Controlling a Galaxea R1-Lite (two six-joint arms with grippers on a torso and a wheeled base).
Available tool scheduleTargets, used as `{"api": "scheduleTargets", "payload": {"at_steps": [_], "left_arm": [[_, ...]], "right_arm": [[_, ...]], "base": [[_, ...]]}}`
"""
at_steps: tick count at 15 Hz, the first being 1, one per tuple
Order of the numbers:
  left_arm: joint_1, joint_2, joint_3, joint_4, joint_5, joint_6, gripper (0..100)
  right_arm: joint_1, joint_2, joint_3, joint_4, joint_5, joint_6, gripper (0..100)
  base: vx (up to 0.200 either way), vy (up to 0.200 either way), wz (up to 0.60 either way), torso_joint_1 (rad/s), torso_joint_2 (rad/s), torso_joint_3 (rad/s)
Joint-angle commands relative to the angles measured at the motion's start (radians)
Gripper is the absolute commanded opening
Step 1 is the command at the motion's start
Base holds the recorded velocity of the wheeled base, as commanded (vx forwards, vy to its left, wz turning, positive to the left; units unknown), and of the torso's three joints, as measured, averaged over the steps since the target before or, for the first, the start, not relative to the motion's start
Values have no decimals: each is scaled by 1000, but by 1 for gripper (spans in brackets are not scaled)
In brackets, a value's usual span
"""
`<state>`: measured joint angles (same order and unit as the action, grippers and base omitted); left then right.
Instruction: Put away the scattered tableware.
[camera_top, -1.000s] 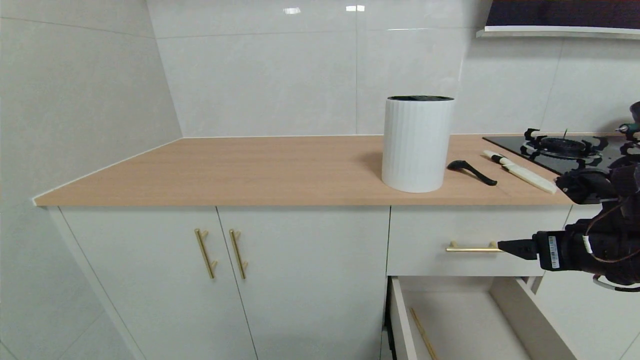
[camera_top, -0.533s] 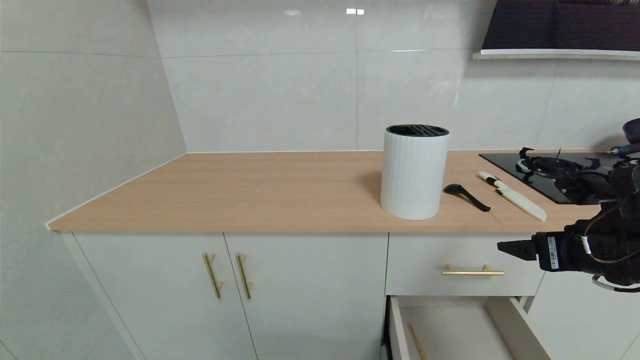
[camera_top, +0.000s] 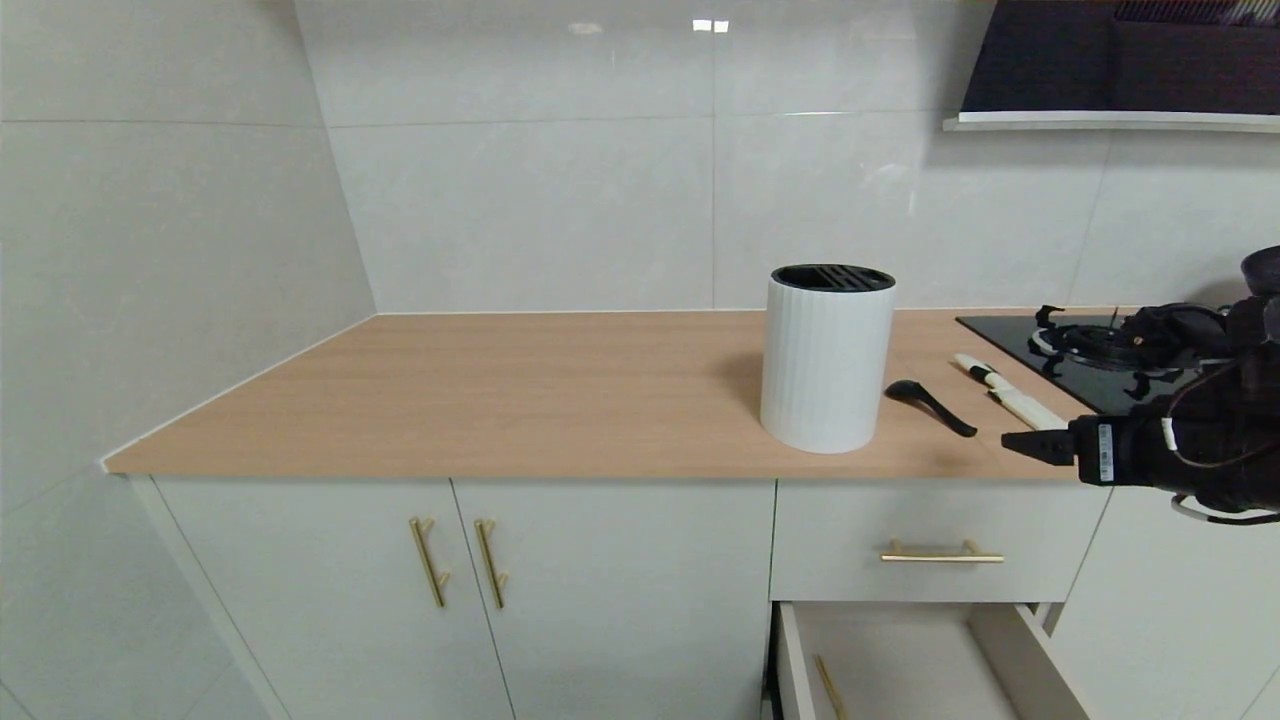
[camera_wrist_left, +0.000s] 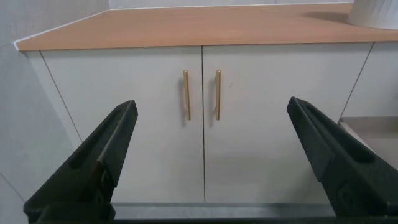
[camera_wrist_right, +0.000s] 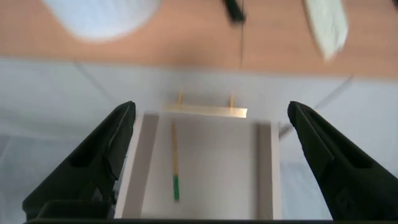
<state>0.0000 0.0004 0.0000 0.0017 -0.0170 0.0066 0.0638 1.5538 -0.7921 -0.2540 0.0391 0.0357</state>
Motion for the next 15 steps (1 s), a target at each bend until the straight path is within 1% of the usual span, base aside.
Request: {"api": "scheduleTargets", "payload": {"at_steps": [1,3,6,8,9,12,15], "left_arm": [[0,0,0,0,0,0,100],[0,0,0,0,0,0,100],[0,0,0,0,0,0,100],[0,0,0,0,0,0,100],[0,0,0,0,0,1,100],[0,0,0,0,0,0,100],[0,0,0,0,0,0,100]], "right_arm": [[-78,190,-133,-33,94,-25,100],[-90,333,-259,-36,148,-76,100],[-99,485,-384,-59,162,-155,100],[-99,496,-394,-63,166,-162,100],[-93,563,-464,-68,179,-169,100],[-91,634,-553,-67,194,-183,100],[-90,663,-547,-70,215,-181,100]], "base": [[0,0,0,0,0,0],[0,0,0,0,0,0],[0,0,0,0,0,0],[0,0,0,0,0,0],[0,0,0,0,0,0],[0,0,0,0,0,0],[0,0,0,0,0,0]]}}
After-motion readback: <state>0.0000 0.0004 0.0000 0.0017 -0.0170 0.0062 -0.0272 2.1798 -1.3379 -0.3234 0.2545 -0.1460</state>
